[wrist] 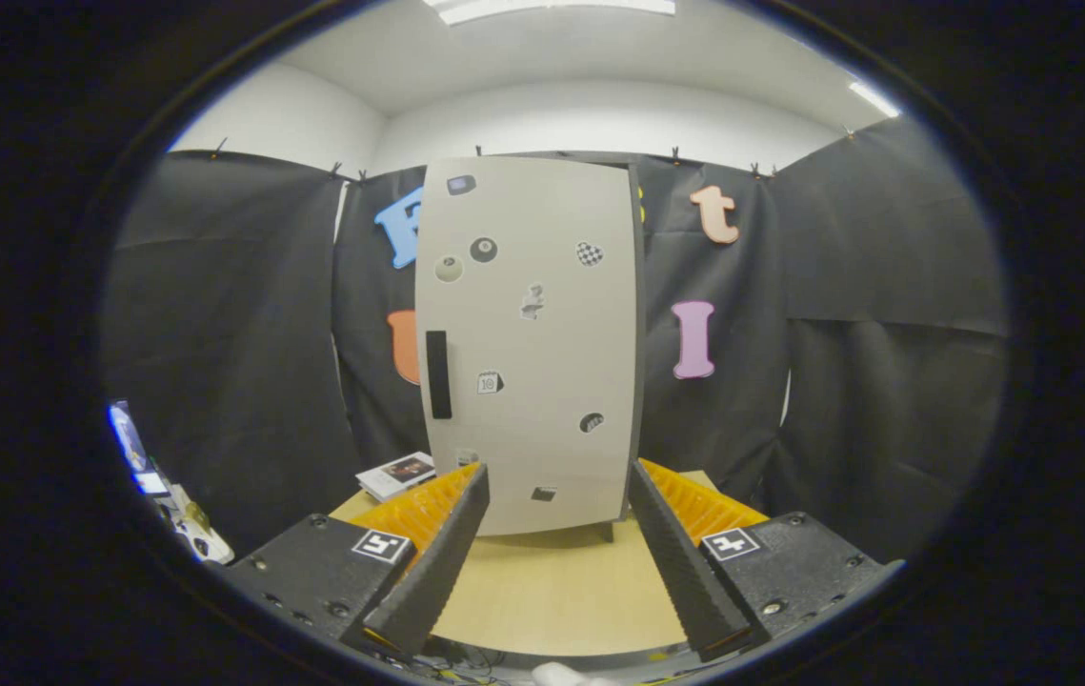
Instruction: Open the shoe cabinet door, grab the shoes and put them into the shoe cabinet, then close the shoe cabinet door.
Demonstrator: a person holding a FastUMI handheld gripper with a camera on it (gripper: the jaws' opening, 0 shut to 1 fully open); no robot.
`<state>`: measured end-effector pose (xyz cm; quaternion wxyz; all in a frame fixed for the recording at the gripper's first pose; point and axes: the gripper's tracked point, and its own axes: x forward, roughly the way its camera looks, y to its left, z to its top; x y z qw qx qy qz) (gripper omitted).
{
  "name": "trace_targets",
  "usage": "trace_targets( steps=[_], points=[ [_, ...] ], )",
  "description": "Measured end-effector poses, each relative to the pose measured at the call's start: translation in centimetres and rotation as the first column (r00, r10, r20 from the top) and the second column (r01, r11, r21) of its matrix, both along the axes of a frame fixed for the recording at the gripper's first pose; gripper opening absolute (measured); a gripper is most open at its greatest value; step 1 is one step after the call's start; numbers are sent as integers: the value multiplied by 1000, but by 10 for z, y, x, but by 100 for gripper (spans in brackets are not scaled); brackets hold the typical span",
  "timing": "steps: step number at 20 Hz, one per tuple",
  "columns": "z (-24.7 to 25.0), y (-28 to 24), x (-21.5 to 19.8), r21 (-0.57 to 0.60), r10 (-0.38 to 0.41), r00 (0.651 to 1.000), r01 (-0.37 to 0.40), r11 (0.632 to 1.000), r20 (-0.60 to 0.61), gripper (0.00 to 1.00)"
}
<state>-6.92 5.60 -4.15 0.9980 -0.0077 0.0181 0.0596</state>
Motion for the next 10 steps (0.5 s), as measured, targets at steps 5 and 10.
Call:
trace_targets(
  steps=[5, 10],
  points=[
    [6, -4, -33, -2, -36, 999, 36, 999, 32, 97],
    [0, -13, -46, 7, -54, 999, 54, 999, 9, 97]
  ],
)
